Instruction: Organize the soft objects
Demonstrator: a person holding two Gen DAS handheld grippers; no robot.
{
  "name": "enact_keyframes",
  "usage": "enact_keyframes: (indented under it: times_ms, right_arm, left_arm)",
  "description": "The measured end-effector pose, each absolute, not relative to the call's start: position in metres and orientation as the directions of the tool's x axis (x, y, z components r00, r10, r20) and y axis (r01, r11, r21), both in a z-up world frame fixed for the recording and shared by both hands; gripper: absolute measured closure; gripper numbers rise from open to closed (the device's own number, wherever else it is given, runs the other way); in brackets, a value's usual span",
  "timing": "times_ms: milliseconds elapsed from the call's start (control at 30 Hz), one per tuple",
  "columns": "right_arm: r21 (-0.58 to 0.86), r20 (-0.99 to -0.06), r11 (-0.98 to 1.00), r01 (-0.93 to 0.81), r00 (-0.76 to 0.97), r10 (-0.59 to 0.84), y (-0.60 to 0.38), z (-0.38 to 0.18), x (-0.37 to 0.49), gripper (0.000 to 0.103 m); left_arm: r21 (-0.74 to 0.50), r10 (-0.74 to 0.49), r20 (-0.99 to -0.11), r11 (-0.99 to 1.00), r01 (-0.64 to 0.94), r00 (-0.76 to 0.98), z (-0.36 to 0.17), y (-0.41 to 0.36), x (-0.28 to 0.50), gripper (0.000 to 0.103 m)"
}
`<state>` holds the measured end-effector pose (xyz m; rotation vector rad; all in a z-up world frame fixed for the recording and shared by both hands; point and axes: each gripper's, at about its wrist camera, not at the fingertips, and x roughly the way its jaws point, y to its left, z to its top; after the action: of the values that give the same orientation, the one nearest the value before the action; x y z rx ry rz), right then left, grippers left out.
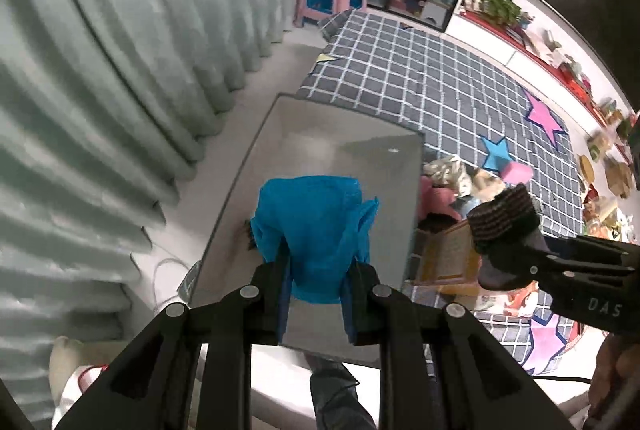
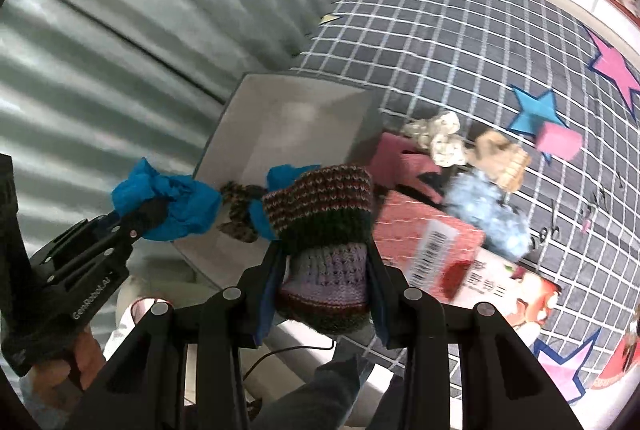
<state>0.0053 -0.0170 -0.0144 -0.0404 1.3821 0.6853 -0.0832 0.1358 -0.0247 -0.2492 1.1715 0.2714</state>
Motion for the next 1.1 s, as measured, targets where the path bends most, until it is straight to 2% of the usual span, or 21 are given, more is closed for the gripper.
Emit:
enact_keyframes:
  times_ms: [467, 1100]
  right_arm:
    - [0.322, -0.917, 0.773, -0.547, 0.022, 0.398, 0.045, -0.013, 0.019, 0.063]
    - [0.294, -0.938, 0.791, -0.537, -0.002, 0.347, 0.077, -0.043, 0.058, 0.063]
  left_arm:
    - [-0.055, 0.081, -0.933, 0.93, -0.363, 0.35, -0.042, 0.156, -0.061, 0.08]
    - [-0.043, 0.079, -0.952, 0.923, -0.383, 0.295, -0.078, 0.169, -0.017, 0.08]
